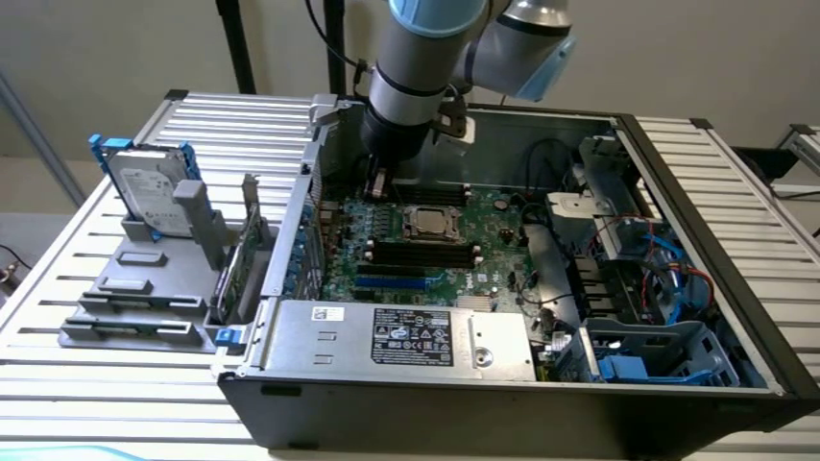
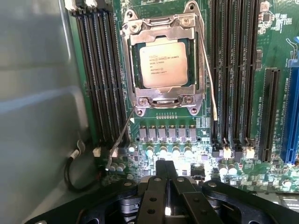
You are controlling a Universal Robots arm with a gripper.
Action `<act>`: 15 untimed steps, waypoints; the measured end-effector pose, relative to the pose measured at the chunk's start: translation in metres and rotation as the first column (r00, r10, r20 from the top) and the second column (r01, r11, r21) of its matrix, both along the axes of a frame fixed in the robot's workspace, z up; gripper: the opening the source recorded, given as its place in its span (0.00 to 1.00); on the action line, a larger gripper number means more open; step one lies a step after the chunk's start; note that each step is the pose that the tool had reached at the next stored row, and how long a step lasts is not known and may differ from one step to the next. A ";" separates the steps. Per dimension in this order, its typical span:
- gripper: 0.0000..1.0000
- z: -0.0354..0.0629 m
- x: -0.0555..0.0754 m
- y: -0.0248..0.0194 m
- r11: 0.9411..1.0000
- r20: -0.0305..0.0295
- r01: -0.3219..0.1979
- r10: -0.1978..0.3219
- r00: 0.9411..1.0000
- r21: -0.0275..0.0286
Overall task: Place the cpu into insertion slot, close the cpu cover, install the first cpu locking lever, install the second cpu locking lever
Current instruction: 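Install the first cpu locking lever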
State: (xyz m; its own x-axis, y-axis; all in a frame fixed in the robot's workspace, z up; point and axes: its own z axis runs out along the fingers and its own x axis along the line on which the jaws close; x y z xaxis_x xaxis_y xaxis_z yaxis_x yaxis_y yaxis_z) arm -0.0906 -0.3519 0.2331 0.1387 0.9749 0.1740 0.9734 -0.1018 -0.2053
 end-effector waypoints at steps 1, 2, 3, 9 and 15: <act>0.11 0.0000 0.000 0.0000 1.000 -0.001 0.013 -0.013 1.000 0.000; 0.11 0.0000 0.000 0.0000 1.000 -0.001 0.027 -0.027 1.000 0.001; 0.11 -0.0001 0.000 0.0000 0.999 -0.002 0.040 -0.040 0.999 0.001; 0.11 0.0000 0.000 0.0000 0.993 -0.007 0.121 -0.121 0.993 0.002; 0.11 0.0000 0.000 0.0000 0.979 -0.013 0.202 -0.202 0.979 0.001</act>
